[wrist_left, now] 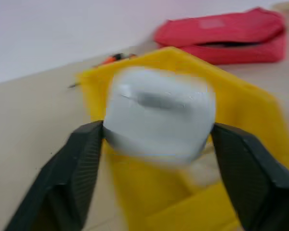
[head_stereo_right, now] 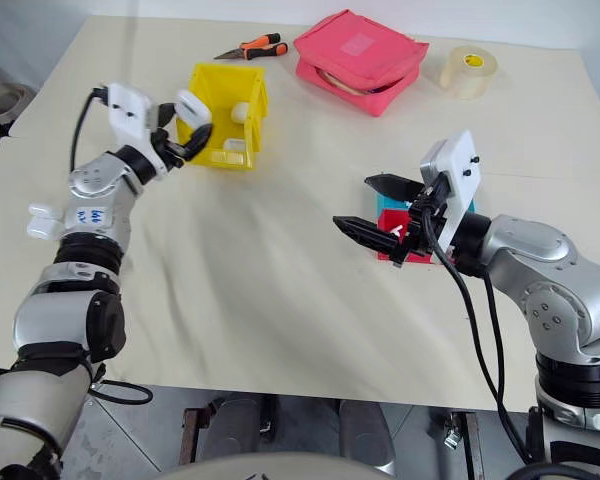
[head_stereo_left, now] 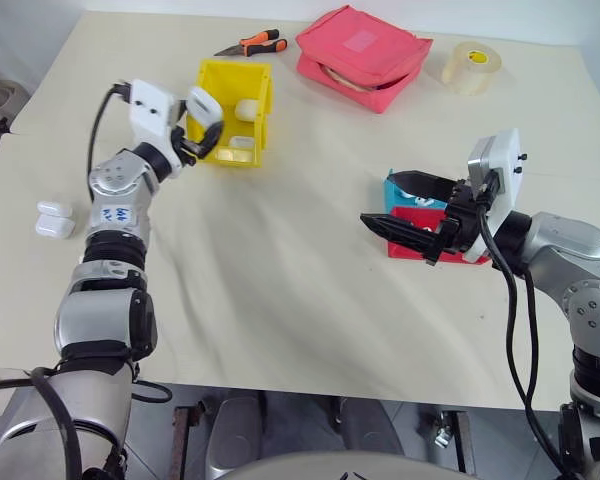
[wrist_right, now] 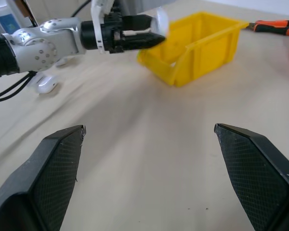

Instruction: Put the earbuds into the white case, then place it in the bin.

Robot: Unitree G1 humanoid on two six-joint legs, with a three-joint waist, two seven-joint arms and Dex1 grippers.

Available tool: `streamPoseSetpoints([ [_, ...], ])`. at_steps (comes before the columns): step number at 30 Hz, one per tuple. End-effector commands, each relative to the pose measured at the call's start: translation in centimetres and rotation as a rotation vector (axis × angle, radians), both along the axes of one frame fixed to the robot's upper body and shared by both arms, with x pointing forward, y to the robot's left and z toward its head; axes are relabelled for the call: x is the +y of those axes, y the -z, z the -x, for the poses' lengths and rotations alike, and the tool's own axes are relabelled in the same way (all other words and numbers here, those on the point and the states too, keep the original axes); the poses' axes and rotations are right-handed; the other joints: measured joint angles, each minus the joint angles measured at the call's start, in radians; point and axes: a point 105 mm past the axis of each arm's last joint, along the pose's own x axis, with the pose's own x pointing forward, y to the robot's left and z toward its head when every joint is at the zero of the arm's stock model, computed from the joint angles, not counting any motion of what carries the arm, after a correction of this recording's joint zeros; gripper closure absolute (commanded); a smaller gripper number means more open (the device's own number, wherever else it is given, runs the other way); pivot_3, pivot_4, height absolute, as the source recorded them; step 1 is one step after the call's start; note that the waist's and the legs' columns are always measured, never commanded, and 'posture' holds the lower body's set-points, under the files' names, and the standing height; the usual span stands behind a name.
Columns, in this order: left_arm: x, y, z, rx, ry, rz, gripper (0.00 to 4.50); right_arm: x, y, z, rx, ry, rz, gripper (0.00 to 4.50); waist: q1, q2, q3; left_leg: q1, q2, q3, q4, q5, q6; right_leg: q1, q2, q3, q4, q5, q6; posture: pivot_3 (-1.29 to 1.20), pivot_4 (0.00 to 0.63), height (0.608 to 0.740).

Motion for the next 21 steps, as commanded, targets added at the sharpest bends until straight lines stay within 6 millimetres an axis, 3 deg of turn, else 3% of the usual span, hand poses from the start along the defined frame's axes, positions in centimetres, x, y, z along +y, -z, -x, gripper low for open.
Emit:
streamPoseSetpoints([
  [1,-0.8,-2.6,0.2,-0.084,0.052,-0.012,0.01,0.2,-0.9,0.1,-0.043,-0.02,-0.005,0.0,-0.003,0.0,0.0,0.0,0.0,0.0,0.0,0.0,0.0,0.0,0.0,0.0,0.0,0.0,0.0,0.0,0.15,0.74],
  [6,-0.3,-2.5,0.3,-0.085,0.047,-0.026,0.01,0.1,-0.8,-0.3,-0.038,-0.023,0.008,0.0,-0.006,0.0,0.0,0.001,0.001,0.0,-0.001,0.0,0.0,-0.001,0.001,0.0,0.001,0.0,0.0,0.0,0.15,0.74],
  [9,0.8,-3.0,1.4,-0.137,0.081,-0.058,0.01,-0.3,-0.7,-0.3,-0.034,-0.024,0.016,0.0,-0.007,0.0,0.0,0.001,0.001,0.0,0.0,0.0,0.0,-0.001,0.001,0.001,0.002,0.0,0.0,0.0,0.15,0.74],
  [14,3.6,-2.4,4.5,-0.147,0.127,-0.104,0.01,-1.7,0.8,0.4,0.004,-0.046,0.061,0.0,-0.008,0.0,0.0,0.001,0.002,-0.001,-0.001,0.0,0.0,-0.001,0.0,0.0,0.003,0.0,0.0,0.0,0.15,0.74],
  [16,4.7,-2.3,6.9,-0.128,0.209,-0.034,0.01,-2.6,1.1,1.0,-0.02,-0.072,0.072,0.0,-0.007,0.0,0.0,0.001,0.001,0.0,-0.001,0.0,0.0,-0.001,-0.002,0.0,0.003,0.0,0.0,0.0,0.15,0.74],
  [18,6.6,-1.0,9.5,-0.095,0.244,-0.073,0.01,-3.8,1.7,1.2,0.001,-0.077,0.08,0.0,-0.008,0.0,0.0,0.001,0.001,0.0,0.0,0.0,0.0,-0.001,-0.002,0.0,0.004,0.0,0.0,0.0,0.15,0.74],
  [21,8.2,-0.1,11.6,-0.07,0.236,-0.081,0.01,-5.1,2.9,1.5,0.053,-0.074,0.096,0.0,-0.009,0.0,0.0,0.003,0.002,0.0,0.0,0.0,0.0,0.0,-0.001,0.0,0.004,0.0,0.0,0.0,0.15,0.74],
])
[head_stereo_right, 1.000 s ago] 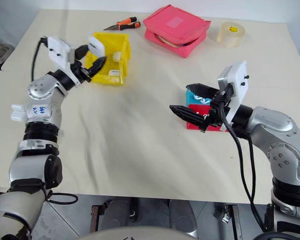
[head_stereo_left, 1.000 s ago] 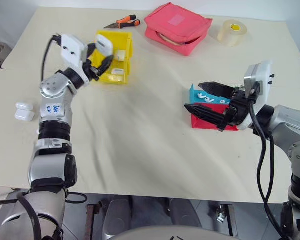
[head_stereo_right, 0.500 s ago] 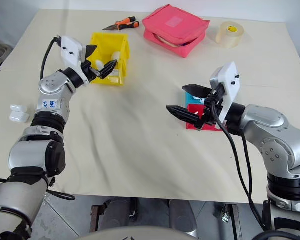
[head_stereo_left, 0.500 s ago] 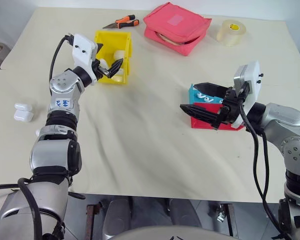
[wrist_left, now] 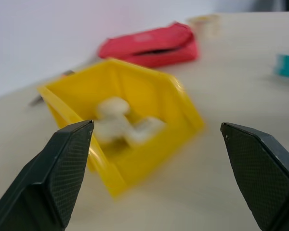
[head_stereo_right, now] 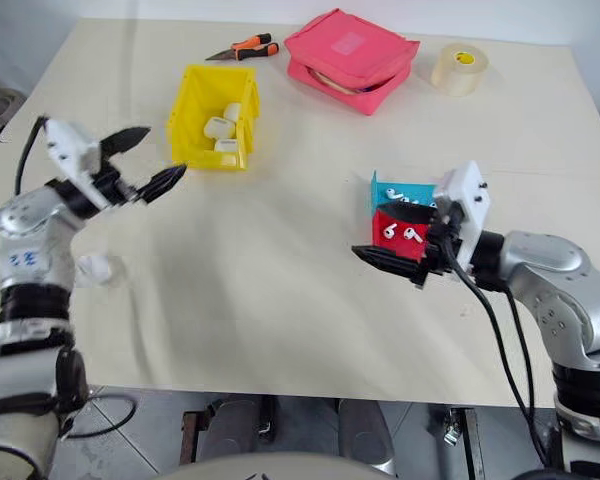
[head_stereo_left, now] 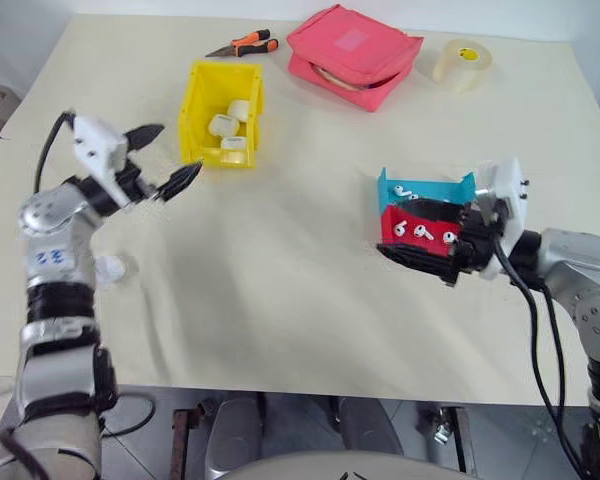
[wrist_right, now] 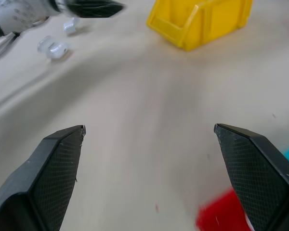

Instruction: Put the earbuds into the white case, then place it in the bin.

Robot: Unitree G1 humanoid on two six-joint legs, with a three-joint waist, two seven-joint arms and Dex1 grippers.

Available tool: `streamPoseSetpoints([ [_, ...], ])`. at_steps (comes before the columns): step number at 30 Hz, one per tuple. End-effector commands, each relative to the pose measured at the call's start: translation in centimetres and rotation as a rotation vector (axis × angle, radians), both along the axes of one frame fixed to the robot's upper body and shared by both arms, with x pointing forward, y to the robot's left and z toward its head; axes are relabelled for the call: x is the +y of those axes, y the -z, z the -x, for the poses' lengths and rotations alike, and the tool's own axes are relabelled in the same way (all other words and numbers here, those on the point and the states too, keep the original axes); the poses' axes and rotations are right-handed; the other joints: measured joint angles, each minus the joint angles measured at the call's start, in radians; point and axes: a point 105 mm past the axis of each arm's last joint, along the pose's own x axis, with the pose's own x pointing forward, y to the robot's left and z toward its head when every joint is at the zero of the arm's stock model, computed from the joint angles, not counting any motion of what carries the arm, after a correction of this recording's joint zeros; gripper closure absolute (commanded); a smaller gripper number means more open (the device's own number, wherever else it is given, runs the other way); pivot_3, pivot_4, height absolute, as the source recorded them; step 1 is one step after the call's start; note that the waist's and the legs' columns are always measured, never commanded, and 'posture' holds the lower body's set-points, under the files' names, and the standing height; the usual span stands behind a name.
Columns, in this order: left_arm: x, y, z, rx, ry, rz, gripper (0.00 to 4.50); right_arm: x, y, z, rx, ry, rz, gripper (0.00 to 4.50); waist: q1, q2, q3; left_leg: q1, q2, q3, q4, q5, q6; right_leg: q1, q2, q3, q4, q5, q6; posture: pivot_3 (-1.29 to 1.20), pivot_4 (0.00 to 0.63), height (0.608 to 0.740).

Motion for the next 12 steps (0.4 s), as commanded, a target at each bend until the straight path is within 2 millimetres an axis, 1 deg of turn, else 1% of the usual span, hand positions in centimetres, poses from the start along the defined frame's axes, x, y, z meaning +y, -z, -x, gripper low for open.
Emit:
streamPoseSetpoints([
  [1,1.1,-1.5,2.4,-0.044,0.025,0.016,0.01,-2.0,0.3,0.4,0.004,0.007,0.036,0.0,0.004,0.0,0.0,0.001,0.0,0.0,0.0,0.0,0.0,0.0,0.0,0.0,0.0,0.0,0.0,0.0,0.15,0.74],
  [4,2.3,-0.4,4.3,0.015,0.019,0.008,0.01,-4.2,2.2,0.9,0.084,0.03,0.074,0.0,0.01,0.0,0.0,0.003,0.0,0.0,0.001,0.0,0.0,0.004,0.0,-0.001,-0.005,0.0,0.0,0.0,0.15,0.74],
  [6,2.7,-0.1,5.0,0.036,0.012,0.01,0.01,-4.9,2.7,1.1,0.104,0.035,0.087,0.0,0.01,0.0,0.0,0.009,-0.001,0.0,-0.001,-0.001,0.003,0.011,-0.001,0.0,-0.008,0.0,0.0,0.0,0.15,0.74],
  [8,2.9,0.0,5.4,0.047,0.007,0.012,0.01,-5.2,3.0,1.1,0.102,0.038,0.094,0.0,0.009,0.0,0.0,0.017,-0.001,0.0,-0.003,-0.005,0.008,0.02,0.0,-0.001,-0.012,0.0,0.0,0.0,0.15,0.74],
  [12,3.0,-0.2,5.6,0.038,-0.001,0.024,0.01,-5.1,2.9,0.9,0.094,0.042,0.077,0.0,0.008,0.0,0.0,0.017,0.0,0.0,-0.004,-0.005,0.008,0.019,0.0,-0.001,-0.012,0.0,0.0,0.0,0.15,0.74],
])
